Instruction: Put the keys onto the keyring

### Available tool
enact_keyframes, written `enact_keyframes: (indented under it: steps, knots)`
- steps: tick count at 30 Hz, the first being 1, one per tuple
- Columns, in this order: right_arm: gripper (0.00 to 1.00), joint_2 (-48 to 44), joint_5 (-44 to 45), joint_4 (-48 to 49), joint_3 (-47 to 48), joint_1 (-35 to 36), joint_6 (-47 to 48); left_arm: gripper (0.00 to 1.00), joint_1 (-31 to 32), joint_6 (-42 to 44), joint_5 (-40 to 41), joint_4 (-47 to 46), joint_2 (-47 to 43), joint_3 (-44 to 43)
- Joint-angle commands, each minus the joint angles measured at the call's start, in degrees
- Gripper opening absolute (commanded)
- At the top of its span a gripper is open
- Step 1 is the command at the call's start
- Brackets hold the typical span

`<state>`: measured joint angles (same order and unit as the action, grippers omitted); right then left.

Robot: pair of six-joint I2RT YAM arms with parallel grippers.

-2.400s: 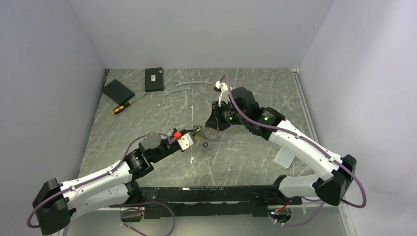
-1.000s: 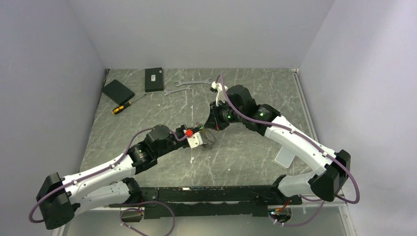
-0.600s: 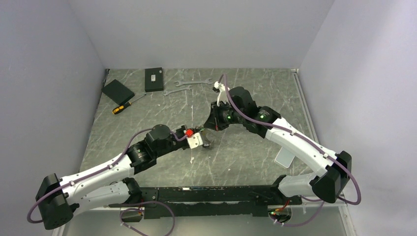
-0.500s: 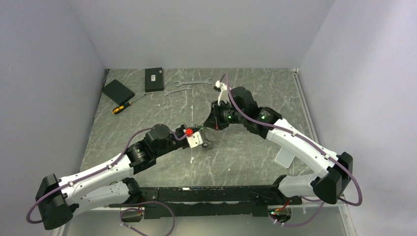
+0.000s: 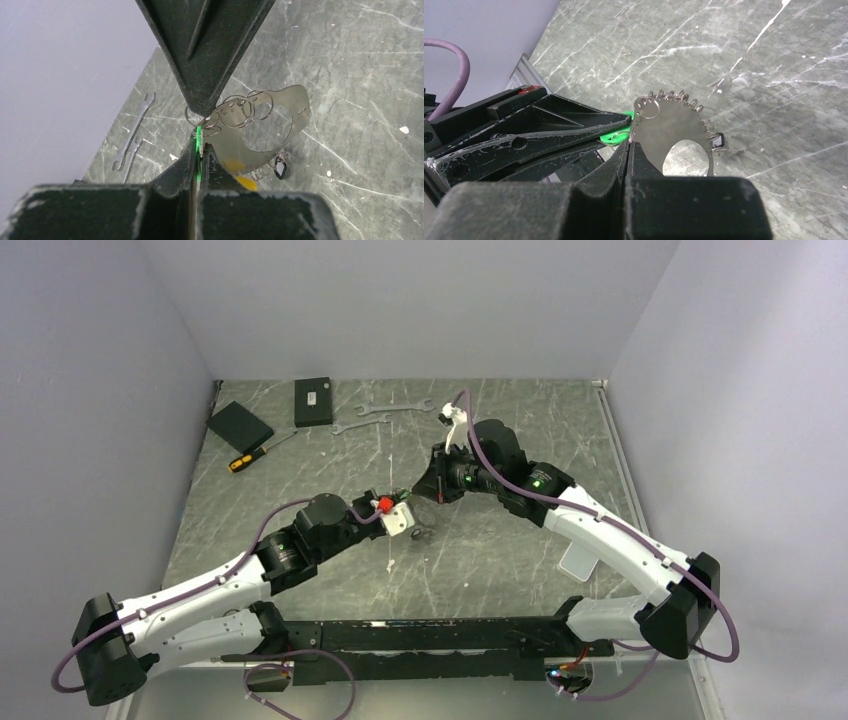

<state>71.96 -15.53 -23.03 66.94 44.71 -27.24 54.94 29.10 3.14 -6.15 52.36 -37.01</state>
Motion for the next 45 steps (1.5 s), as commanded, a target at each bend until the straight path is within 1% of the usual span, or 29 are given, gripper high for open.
enact_keyframes:
  steps: [1, 8, 14, 17, 21, 24, 26, 28, 31, 34, 41, 43, 45]
  knots:
    - [0.0, -1.9, -1.6, 3.5, -0.1, 0.4, -0.6, 0.0, -0.1, 0.4, 2.9, -2.7, -1.0, -2.6]
    - [0.0, -2.3, -2.3, 5.3, 0.0, 0.4, -1.2, 0.0, -0.1, -0.1, -1.4, -3.2, -1.0, -2.3]
    - [0.0, -2.0, -1.8, 5.8, 0.0, 0.4, -1.4, 0.0, -0.1, 0.2, -8.4, -2.9, -3.5, -2.1]
    - [0.0, -2.1, -1.3, 6.4, 0.1, 0.4, -2.1, 0.0, -0.1, 0.4, -11.7, -1.7, -3.2, -2.8]
    - [0.0, -2.2, 1.0, 6.7, 0.5, 0.3, -2.8, 0.0, -0.1, 0.6, -15.3, -1.1, -2.3, -3.4]
    - [0.0, -1.8, 2.6, 5.3, 1.2, 0.3, -1.8, 0.0, -0.1, 0.2, -16.5, -1.4, -2.8, -3.8]
    - [0.0, -1.9, 4.2, 4.3, 1.5, 0.3, -0.5, 0.0, -0.1, 0.8, -16.1, 0.1, -3.3, -4.8]
    - [0.0, -1.9, 5.0, 2.7, 2.1, 0.3, 1.2, 0.0, -0.1, 2.2, -15.0, 3.5, -3.9, -6.6]
    - [0.0, -2.4, 3.7, 1.6, 3.1, 0.3, 4.7, 0.0, -0.1, 5.7, -11.4, 11.3, -4.2, -10.0]
    - [0.0, -3.9, 1.7, 2.1, 3.1, 0.2, 6.8, 0.0, -0.1, 7.9, -6.1, 15.9, -4.6, -11.6]
    - [0.0, -4.7, -9.3, 2.6, 3.5, 0.1, 10.5, 0.0, -0.1, 10.5, 1.6, 18.9, -6.6, -11.8]
    - [0.0, -4.6, -10.9, 2.3, 3.5, 0.2, 11.0, 0.0, -0.1, 10.8, 3.1, 19.5, -6.8, -12.0]
    - [0.0, -4.3, -11.7, 2.2, 3.4, 0.1, 11.2, 0.0, -0.1, 10.7, 2.8, 19.3, -7.3, -11.9]
